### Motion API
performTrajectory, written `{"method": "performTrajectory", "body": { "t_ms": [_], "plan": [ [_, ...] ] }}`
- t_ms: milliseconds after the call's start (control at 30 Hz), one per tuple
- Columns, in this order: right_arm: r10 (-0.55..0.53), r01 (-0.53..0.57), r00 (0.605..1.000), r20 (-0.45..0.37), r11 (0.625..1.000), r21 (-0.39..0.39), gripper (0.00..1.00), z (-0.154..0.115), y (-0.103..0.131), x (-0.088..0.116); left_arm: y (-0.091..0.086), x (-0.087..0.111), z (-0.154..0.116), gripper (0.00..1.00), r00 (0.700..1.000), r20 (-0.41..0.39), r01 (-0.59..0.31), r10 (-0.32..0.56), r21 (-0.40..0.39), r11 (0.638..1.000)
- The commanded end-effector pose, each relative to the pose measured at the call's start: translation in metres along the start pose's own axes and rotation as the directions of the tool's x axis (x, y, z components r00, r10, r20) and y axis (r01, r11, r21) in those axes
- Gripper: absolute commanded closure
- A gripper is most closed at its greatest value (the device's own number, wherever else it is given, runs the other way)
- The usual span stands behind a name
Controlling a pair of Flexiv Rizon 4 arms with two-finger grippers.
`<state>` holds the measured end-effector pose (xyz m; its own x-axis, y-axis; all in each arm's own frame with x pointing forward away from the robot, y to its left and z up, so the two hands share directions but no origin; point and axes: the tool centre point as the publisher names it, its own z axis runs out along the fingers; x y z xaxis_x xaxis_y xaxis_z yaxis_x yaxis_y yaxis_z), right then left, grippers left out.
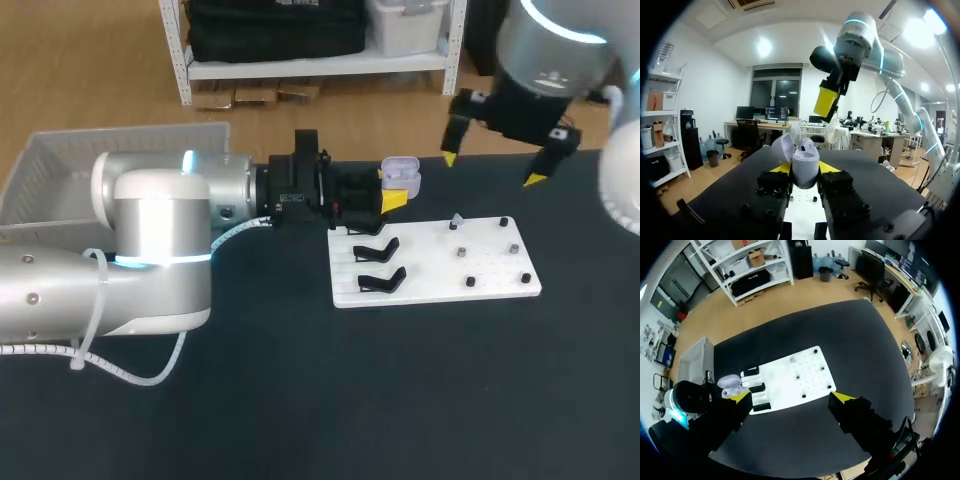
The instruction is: Pick up each earbud case from the left stands, insert the matching earbuds, close the lid, and place the case in the box.
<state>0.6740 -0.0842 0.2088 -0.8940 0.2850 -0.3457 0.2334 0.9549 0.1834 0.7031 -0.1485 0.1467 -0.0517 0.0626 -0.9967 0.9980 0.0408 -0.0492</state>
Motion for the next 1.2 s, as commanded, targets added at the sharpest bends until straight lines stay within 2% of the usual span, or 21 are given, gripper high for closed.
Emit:
{"method": "performTrajectory", "body": {
  "t_ms": [33,233,467,767,967,1067,1200],
  "plan": [
    [-0.010,0.010,1.000,0.009,0.997,-0.070,0.00,0.029,-0.012,-0.012,-0.001,0.002,0.000,1.00,1.000,0.008,-0.005,0.005,-0.005,1.000],
    [-0.013,0.012,1.000,-0.008,0.999,-0.050,0.00,0.079,-0.009,-0.026,-0.001,0.002,0.000,1.00,1.000,0.008,-0.005,0.005,-0.005,1.000],
    [-0.008,0.003,0.998,-0.056,0.996,-0.093,0.00,0.133,-0.008,-0.025,-0.001,0.002,0.000,1.00,1.000,0.008,-0.005,0.005,-0.005,1.000],
    [-0.017,0.008,0.991,-0.135,0.998,-0.067,0.00,0.179,-0.003,-0.021,-0.001,0.002,0.000,1.00,1.000,0.008,-0.005,0.005,-0.005,1.000],
    [-0.020,0.008,0.988,-0.156,0.997,-0.077,0.17,0.194,0.002,-0.025,-0.001,0.002,0.000,1.00,1.000,0.008,-0.005,0.005,-0.005,1.000],
    [-0.020,0.007,0.987,-0.161,0.996,-0.084,0.36,0.199,0.003,-0.027,-0.001,0.002,0.000,1.00,1.000,0.008,-0.005,0.005,-0.005,1.000],
    [-0.019,0.005,0.986,-0.166,0.996,-0.086,0.34,0.204,0.002,-0.027,-0.001,0.002,0.000,1.00,1.000,0.008,-0.005,0.005,-0.005,1.000]
  ]
}}
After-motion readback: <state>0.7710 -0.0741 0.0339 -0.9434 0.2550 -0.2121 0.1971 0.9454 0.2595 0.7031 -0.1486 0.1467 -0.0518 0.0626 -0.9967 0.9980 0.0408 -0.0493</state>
